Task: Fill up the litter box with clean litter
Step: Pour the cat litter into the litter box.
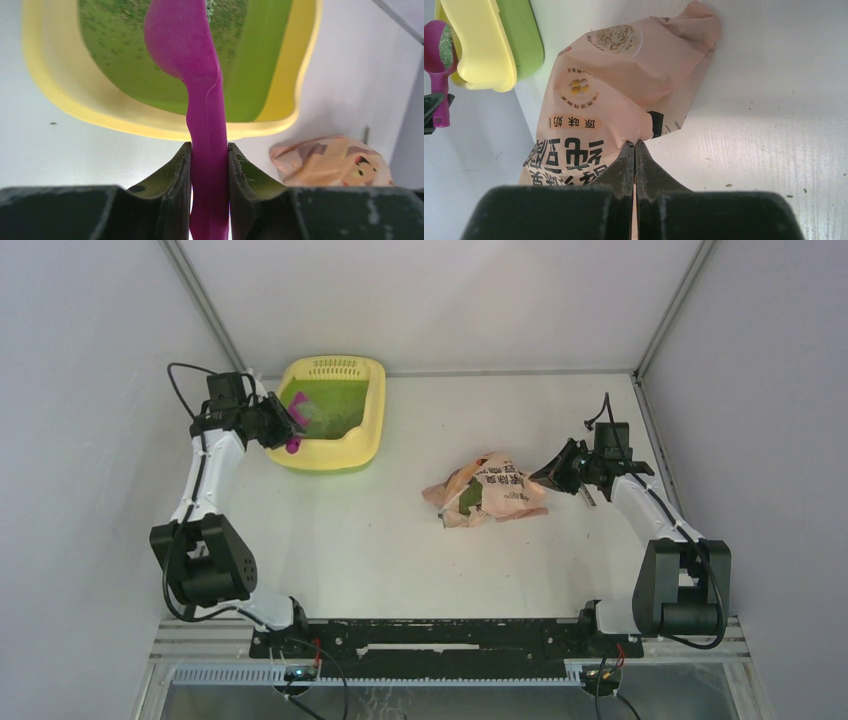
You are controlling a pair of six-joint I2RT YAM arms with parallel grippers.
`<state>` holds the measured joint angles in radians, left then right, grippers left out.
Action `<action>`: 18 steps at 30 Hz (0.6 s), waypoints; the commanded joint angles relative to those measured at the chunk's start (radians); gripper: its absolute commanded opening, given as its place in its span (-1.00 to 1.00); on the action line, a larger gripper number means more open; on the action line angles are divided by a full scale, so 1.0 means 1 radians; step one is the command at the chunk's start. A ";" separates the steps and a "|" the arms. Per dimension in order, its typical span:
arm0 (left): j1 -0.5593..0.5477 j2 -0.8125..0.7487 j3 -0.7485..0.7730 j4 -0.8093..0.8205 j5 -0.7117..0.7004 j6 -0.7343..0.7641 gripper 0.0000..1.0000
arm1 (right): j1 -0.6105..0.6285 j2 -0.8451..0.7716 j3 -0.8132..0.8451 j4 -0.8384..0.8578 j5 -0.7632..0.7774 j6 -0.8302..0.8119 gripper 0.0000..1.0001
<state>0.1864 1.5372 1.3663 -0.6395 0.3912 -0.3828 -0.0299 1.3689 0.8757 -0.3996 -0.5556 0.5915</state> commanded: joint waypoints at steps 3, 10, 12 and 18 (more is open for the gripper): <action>-0.042 0.042 0.200 -0.102 -0.208 0.129 -1.00 | 0.010 0.000 -0.008 0.047 -0.027 0.007 -1.00; -0.127 0.119 0.331 -0.198 -0.431 0.194 -1.00 | -0.002 0.004 -0.015 0.061 -0.043 0.004 -1.00; -0.147 0.139 0.365 -0.222 -0.478 0.212 -1.00 | -0.008 0.008 -0.017 0.062 -0.046 0.001 -1.00; -0.238 0.184 0.427 -0.265 -0.673 0.263 -1.00 | -0.019 0.020 -0.034 0.088 -0.064 0.000 -1.00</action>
<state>0.0021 1.7123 1.7145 -0.8833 -0.1081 -0.1890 -0.0444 1.3785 0.8555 -0.3676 -0.5869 0.5907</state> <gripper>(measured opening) 0.319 0.007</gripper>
